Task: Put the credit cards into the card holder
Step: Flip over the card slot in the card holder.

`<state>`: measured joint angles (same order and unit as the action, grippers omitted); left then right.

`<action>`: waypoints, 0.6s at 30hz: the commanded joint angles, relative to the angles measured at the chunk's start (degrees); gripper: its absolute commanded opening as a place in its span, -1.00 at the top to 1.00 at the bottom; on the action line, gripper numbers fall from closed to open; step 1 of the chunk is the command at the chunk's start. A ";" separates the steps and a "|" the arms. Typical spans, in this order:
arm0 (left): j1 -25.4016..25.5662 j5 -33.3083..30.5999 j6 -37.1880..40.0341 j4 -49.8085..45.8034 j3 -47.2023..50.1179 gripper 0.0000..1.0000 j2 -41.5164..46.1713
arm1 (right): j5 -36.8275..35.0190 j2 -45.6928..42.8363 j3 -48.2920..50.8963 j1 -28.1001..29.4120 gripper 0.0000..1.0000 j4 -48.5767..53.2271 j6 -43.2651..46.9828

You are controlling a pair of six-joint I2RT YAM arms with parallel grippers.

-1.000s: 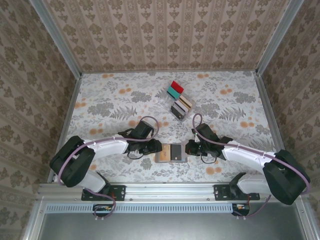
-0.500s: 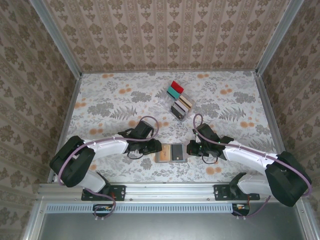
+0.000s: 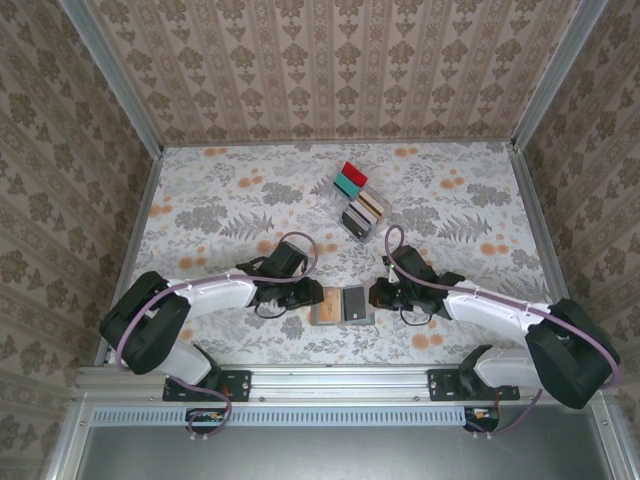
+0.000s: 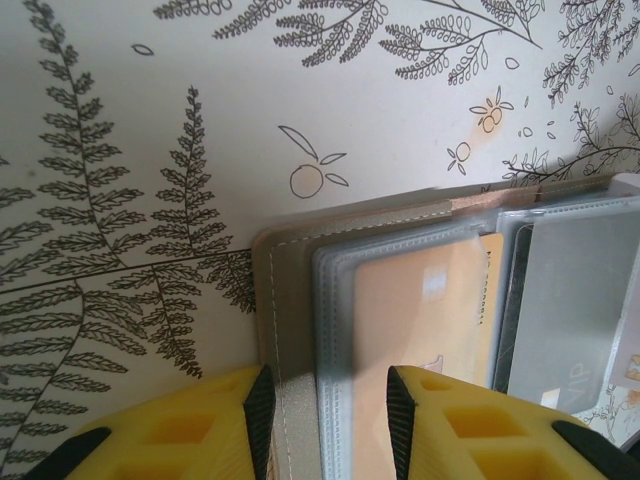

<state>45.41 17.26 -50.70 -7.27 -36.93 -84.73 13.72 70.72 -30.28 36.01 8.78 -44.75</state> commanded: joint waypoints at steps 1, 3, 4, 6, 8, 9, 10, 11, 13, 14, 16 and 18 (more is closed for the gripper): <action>0.55 -0.60 -0.54 0.23 -0.24 0.25 -0.07 | 0.77 -3.73 -2.14 0.38 0.83 3.00 -0.82; 0.51 -0.86 -0.56 0.32 -0.25 0.25 0.43 | 1.14 -4.84 -3.15 0.37 0.83 3.65 -0.96; 0.53 -0.99 -0.54 0.25 -0.41 0.25 0.61 | 1.45 -5.21 -3.65 0.40 0.82 3.88 -1.04; 0.54 -0.91 -0.46 0.24 -0.63 0.25 0.70 | 2.46 -5.33 -4.21 0.38 0.82 3.61 -1.33; 0.54 -0.82 -0.54 0.54 -0.77 0.25 0.80 | 3.53 -4.92 -4.70 0.53 0.81 3.12 -1.67; 0.56 -0.82 -0.61 0.61 -0.81 0.25 0.93 | 4.05 -4.65 -4.98 0.64 0.81 2.81 -1.81; 0.56 -0.89 -0.58 0.68 -0.84 0.24 1.08 | 4.13 -4.39 -5.24 0.93 0.81 2.52 -1.96; 0.56 -0.97 -0.54 0.60 -0.88 0.24 1.12 | 4.13 -4.19 -5.46 1.23 0.81 2.11 -2.13; 0.55 -1.16 -0.54 0.67 -0.94 0.23 1.45 | 5.14 -3.13 -5.74 1.67 0.81 0.78 -2.40; 0.56 -1.30 -0.54 0.60 -0.90 0.23 1.64 | 5.50 -2.46 -5.79 1.98 0.81 -0.35 -2.81; 0.54 -1.43 -0.53 0.57 -0.85 0.22 1.96 | 5.81 -0.94 -6.06 2.44 0.81 -1.92 -3.55; 0.51 -1.77 -0.54 0.26 -0.80 0.21 2.34 | 5.80 0.68 -6.58 2.86 0.81 -2.52 -3.81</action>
<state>45.47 16.60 -50.74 -7.22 -36.93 -84.16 17.91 69.69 -35.16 38.22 8.69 -47.09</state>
